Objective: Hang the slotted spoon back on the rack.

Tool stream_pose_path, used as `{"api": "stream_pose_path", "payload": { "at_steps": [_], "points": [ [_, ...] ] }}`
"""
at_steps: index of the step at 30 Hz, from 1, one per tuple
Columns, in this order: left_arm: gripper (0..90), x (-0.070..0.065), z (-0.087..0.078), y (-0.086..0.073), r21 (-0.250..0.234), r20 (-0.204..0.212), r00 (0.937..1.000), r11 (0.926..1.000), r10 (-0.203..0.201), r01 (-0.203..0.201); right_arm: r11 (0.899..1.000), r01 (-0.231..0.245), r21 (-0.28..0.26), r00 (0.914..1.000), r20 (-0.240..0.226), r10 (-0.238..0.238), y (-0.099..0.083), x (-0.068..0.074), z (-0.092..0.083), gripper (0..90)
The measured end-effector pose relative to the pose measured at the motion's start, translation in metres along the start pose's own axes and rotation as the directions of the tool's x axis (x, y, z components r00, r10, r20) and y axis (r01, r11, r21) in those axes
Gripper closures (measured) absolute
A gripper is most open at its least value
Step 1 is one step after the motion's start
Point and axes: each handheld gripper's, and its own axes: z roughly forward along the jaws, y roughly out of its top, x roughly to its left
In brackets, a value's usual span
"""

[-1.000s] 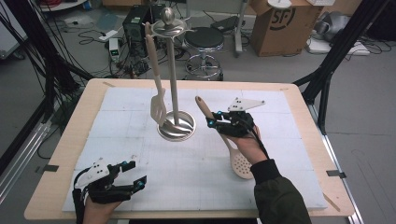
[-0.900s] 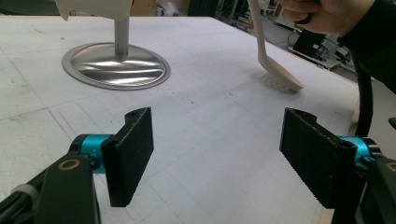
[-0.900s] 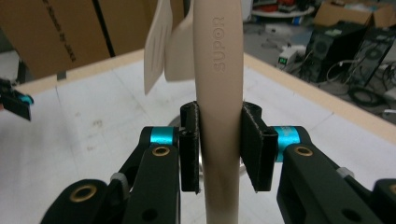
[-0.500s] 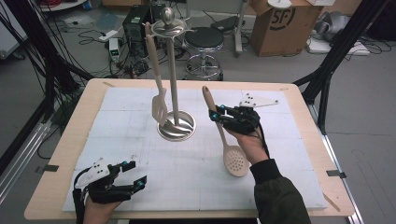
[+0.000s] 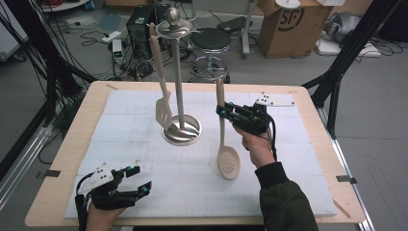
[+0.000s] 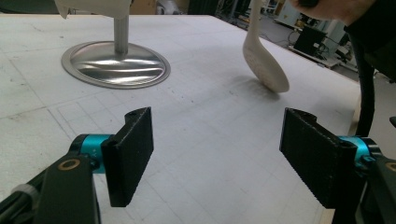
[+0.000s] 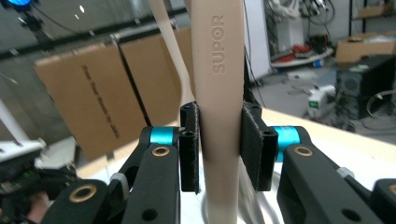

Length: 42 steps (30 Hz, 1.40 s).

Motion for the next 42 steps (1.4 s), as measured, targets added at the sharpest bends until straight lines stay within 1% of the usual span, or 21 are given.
{"api": "stream_pose_path", "payload": {
  "at_steps": [1, 4, 7, 10, 15, 17, 21, 23, 26, 29, 32, 35, 38, 42],
  "points": [
    [26.5, 0.000, 0.000, 0.000, 0.000, -0.001, 1.0000, 1.0000, 0.001, -0.001, 1.000, 0.005, -0.015, 1.0000, -0.003, -0.005, 0.001, 0.001, 0.001, 70.8],
    [26.5, 0.000, -0.001, 0.000, 0.000, 0.001, 1.0000, 1.0000, 0.001, -0.001, 0.999, -0.006, -0.039, 0.9998, -0.019, 0.005, 0.003, 0.004, 0.004, 70.8],
    [26.5, 0.000, -0.001, 0.000, -0.001, 0.001, 1.0000, 1.0000, 0.000, 0.000, 0.999, -0.011, -0.050, 0.9995, -0.028, 0.009, 0.004, 0.006, 0.008, 70.8],
    [26.5, 0.000, -0.001, 0.000, -0.004, 0.000, 1.0000, 1.0000, 0.000, 0.000, 0.998, -0.004, -0.065, 0.9994, -0.033, 0.002, 0.006, 0.009, 0.011, 70.8],
    [26.5, 0.000, -0.001, 0.000, -0.004, 0.001, 1.0000, 1.0000, -0.002, 0.002, 0.992, -0.014, -0.125, 0.9979, -0.065, 0.005, 0.010, 0.012, 0.014, 70.8],
    [26.5, 0.000, -0.001, 0.000, -0.003, 0.002, 1.0000, 1.0000, -0.003, 0.003, 0.990, -0.015, -0.140, 0.9973, -0.073, 0.005, 0.012, 0.014, 0.016, 70.8],
    [26.5, 0.000, -0.001, 0.000, -0.005, 0.002, 1.0000, 1.0000, -0.003, 0.003, 0.988, -0.012, -0.154, 0.9964, -0.085, -0.001, 0.018, 0.017, 0.020, 70.8],
    [26.5, 0.000, -0.001, 0.000, -0.006, 0.003, 1.0000, 1.0000, -0.004, 0.004, 0.986, -0.023, -0.163, 0.9950, -0.100, 0.006, 0.020, 0.018, 0.023, 70.8],
    [26.5, 0.000, -0.002, 0.000, -0.011, 0.002, 1.0000, 0.9999, -0.005, 0.005, 0.985, -0.023, -0.169, 0.9938, -0.111, 0.004, 0.024, 0.019, 0.028, 70.8],
    [26.5, 0.001, -0.002, 0.000, -0.012, 0.003, 1.0000, 0.9999, -0.004, 0.004, 0.985, -0.025, -0.168, 0.9936, -0.113, 0.006, 0.027, 0.019, 0.032, 70.8],
    [26.5, 0.001, -0.002, 0.001, -0.012, 0.003, 1.0000, 0.9999, -0.007, 0.008, 0.982, -0.024, -0.186, 0.9942, -0.108, 0.004, 0.028, 0.018, 0.034, 70.8],
    [26.5, 0.001, -0.002, 0.001, -0.013, 0.003, 1.0000, 0.9999, -0.004, 0.004, 0.980, -0.045, -0.194, 0.9941, -0.105, 0.025, 0.029, 0.014, 0.035, 70.8],
    [26.5, 0.000, -0.002, 0.001, -0.009, 0.004, 1.0000, 1.0000, -0.003, 0.003, 0.978, -0.055, -0.201, 0.9940, -0.104, 0.035, 0.031, 0.010, 0.036, 70.8],
    [26.5, 0.001, -0.002, 0.001, -0.010, 0.000, 1.0000, 0.9999, -0.002, 0.002, 0.978, -0.045, -0.201, 0.9940, -0.107, 0.024, 0.039, 0.012, 0.041, 70.8]
  ]
}}
